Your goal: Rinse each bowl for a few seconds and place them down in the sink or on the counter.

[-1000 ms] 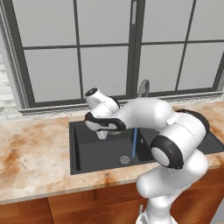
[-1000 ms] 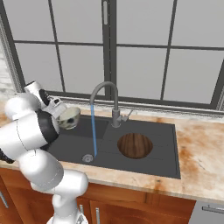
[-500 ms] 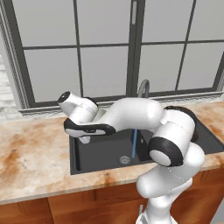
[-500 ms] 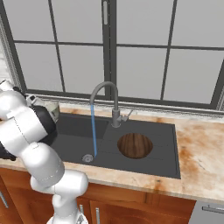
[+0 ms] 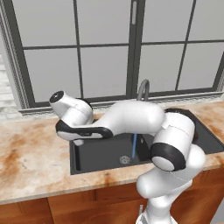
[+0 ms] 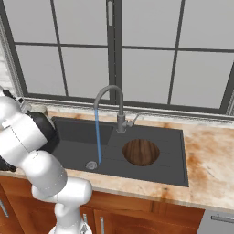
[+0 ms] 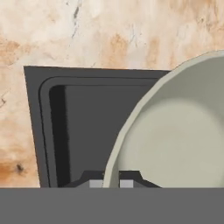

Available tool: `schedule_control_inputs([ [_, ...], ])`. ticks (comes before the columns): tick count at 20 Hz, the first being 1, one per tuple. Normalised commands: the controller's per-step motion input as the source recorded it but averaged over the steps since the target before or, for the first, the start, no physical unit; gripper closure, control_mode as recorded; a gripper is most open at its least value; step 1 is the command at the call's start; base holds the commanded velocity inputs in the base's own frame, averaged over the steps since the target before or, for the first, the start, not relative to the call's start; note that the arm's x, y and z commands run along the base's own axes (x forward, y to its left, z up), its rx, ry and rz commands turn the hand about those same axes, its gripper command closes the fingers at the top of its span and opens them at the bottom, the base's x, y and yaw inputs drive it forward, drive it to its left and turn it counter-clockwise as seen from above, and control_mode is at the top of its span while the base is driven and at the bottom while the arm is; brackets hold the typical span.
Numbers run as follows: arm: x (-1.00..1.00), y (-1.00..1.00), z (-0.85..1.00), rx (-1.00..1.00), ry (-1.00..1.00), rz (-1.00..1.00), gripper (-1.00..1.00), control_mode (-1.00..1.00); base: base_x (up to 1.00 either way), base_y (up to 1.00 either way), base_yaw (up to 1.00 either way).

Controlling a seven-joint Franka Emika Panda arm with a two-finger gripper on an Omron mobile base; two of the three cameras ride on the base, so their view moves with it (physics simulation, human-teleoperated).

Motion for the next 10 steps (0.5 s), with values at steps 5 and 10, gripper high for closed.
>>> schedule_control_inputs([
  [5, -0.22, 0.31, 0.02, 0.08, 0.02, 0.21, 1.0, -1.0, 0.0, 0.0, 0.0],
  [10, -0.17, 0.29, 0.0, 0.04, 0.02, 0.17, 1.0, -1.0, 0.0, 0.0, 0.0],
])
